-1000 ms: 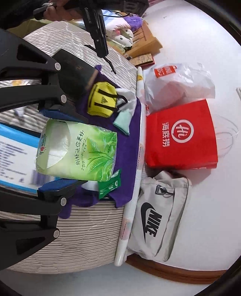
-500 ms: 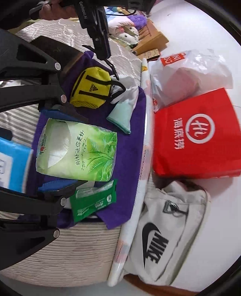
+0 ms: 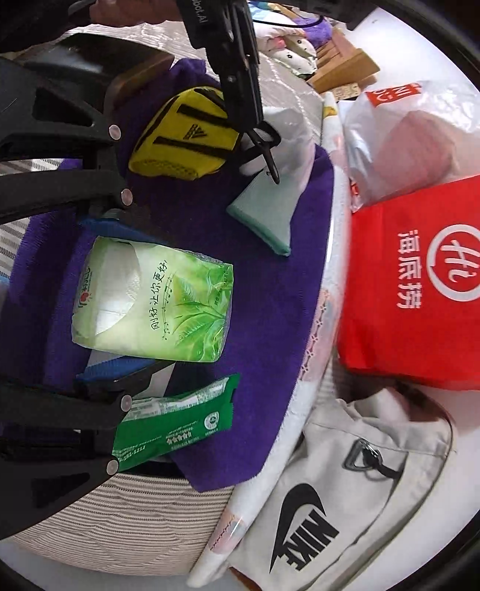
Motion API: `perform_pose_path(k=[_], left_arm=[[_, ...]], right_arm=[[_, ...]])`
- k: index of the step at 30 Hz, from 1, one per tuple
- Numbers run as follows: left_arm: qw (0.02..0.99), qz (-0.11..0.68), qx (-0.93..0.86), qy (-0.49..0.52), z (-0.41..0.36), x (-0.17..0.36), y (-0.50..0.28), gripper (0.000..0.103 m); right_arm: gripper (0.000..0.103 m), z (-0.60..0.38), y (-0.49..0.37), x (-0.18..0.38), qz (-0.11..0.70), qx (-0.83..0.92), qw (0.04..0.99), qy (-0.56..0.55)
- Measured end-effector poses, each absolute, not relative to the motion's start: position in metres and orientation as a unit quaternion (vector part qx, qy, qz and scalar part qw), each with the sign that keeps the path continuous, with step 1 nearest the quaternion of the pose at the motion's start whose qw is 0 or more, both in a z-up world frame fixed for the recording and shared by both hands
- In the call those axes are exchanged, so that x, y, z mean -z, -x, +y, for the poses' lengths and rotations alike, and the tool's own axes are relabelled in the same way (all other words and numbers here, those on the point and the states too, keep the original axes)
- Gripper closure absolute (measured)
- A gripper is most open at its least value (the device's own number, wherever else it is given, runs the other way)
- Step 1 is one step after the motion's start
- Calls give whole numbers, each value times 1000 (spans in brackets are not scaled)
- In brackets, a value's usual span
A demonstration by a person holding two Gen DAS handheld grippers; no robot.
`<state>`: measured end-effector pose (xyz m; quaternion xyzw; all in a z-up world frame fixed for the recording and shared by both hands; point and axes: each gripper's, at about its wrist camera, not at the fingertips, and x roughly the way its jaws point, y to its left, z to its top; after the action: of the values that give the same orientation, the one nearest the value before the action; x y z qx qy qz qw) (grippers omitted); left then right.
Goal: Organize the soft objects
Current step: 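Carry the strap to the towel with the left gripper while the right gripper lowers the tissue pack, then release the strap onto the yellow bag while the right gripper releases the tissue pack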
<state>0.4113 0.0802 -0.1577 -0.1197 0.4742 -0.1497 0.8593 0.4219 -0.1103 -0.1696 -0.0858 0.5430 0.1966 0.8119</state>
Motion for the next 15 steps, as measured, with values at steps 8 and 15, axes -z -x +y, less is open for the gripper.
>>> perform_pose_path(k=[8, 15], left_arm=[[852, 483, 156, 125, 79, 168, -417, 82], [849, 490, 157, 118, 77, 166, -416, 82]], right_arm=[[46, -110, -423, 169, 540, -204, 812, 90], [36, -108, -422, 170, 539, -212, 811, 85]])
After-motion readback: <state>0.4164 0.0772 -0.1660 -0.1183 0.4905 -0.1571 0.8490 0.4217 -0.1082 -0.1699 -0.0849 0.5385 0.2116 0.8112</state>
